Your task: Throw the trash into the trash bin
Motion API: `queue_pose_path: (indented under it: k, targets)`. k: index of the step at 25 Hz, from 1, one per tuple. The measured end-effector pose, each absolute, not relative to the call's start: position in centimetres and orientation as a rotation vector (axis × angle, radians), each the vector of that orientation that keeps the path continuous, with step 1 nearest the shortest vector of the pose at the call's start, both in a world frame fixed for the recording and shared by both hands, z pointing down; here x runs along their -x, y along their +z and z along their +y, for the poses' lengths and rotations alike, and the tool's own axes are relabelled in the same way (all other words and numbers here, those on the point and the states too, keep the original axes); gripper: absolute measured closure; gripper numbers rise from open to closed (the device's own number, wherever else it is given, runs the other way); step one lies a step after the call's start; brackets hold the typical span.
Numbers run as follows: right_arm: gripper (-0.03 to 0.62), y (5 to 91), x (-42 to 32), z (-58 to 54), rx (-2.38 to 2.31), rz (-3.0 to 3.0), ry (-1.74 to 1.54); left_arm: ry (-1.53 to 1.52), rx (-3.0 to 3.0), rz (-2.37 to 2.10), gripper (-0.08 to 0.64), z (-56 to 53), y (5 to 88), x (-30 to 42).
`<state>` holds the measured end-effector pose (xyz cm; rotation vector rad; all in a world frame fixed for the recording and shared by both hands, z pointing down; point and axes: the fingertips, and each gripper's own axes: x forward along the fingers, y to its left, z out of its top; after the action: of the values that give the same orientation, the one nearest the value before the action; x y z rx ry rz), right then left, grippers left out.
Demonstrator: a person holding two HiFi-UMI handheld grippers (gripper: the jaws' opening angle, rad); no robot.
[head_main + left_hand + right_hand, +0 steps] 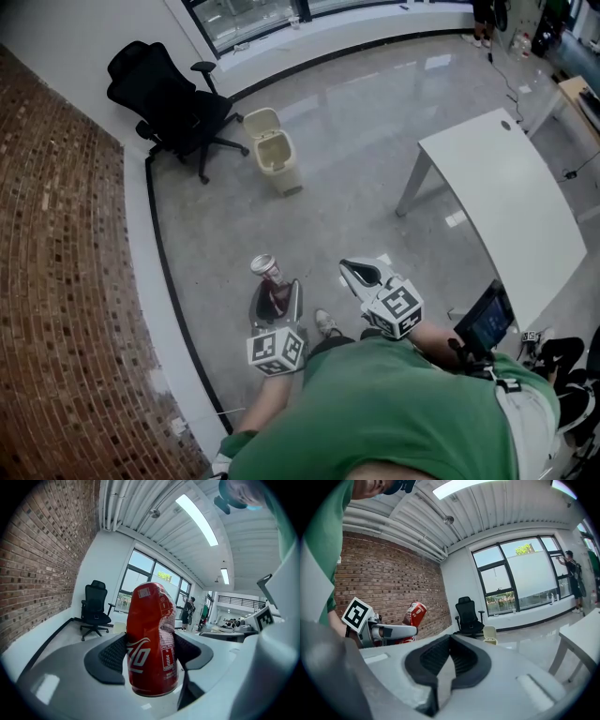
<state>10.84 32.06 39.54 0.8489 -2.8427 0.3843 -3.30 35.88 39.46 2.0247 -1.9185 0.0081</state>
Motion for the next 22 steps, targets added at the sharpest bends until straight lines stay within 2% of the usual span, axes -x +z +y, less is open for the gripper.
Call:
queue_pose_path:
  k: [13,22]
  targets:
    - [0.589,38.7,-1.7,27.5,-0.923,-2.812,0.349,-0.030,-2.075,-1.831,0.232,30.8,39.5,11.5]
    - [0.589,38.6,-0.5,24.6,-0.964,-2.791,0.343,-0.032,-2.079,-1.794,0.232,28.4,40.0,12.6]
